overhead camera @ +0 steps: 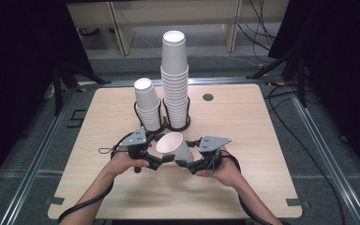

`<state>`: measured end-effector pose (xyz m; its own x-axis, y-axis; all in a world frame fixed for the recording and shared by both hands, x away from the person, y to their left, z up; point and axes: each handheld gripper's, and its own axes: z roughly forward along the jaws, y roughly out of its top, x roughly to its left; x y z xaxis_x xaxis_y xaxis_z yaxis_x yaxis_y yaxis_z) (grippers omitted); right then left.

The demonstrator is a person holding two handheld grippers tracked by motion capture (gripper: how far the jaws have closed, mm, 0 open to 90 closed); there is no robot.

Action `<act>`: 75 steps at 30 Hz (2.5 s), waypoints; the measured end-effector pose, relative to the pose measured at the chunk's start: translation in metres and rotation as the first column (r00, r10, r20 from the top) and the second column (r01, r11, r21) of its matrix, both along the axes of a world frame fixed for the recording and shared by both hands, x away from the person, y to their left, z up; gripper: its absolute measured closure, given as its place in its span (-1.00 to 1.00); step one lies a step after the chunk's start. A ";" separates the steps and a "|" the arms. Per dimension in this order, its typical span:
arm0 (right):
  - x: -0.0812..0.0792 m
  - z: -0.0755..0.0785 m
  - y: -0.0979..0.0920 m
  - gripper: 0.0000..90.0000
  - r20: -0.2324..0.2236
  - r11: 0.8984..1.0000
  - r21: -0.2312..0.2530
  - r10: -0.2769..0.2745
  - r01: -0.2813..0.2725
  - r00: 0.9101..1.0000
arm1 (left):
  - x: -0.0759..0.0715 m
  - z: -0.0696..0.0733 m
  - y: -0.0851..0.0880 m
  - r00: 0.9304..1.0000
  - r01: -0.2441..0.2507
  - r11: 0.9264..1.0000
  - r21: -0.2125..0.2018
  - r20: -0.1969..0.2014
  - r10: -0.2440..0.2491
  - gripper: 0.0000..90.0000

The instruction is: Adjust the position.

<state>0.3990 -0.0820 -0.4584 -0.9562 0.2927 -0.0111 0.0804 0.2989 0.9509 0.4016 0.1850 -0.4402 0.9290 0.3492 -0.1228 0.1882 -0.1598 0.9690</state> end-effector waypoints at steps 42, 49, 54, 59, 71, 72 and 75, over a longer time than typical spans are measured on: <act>0.001 0.001 0.001 -0.43 -0.020 1.000 0.002 0.025 -0.025 0.999 | -0.004 0.009 0.000 0.997 0.028 0.999 -0.016 0.077 -0.026 -0.58; 0.001 0.001 0.001 -0.44 -0.028 1.000 0.009 0.028 -0.028 0.999 | -0.004 0.009 0.000 0.996 0.031 0.999 -0.018 0.081 -0.030 -0.57; 0.002 0.001 0.000 -0.46 -0.030 1.000 0.020 0.018 -0.017 0.999 | -0.004 0.011 0.001 0.993 0.035 0.999 -0.011 0.109 -0.034 -0.56; 0.003 0.001 -0.001 -0.49 -0.033 0.999 0.027 0.026 -0.025 0.999 | -0.003 0.011 0.001 0.992 0.033 0.999 -0.014 0.119 -0.031 -0.55; 0.000 0.000 -0.006 -0.66 -0.047 0.999 0.035 -0.031 0.032 0.998 | -0.005 0.013 0.006 0.993 -0.012 1.000 -0.019 0.119 0.015 -0.55; 0.000 0.001 -0.008 -0.67 -0.047 0.999 0.029 -0.036 0.038 0.998 | -0.005 0.014 0.006 0.992 -0.015 1.000 -0.019 0.123 0.017 -0.55; -0.001 0.000 -0.011 -0.66 -0.052 0.999 0.037 -0.038 0.040 0.998 | -0.006 0.015 0.009 0.992 -0.023 1.000 -0.014 0.128 0.024 -0.56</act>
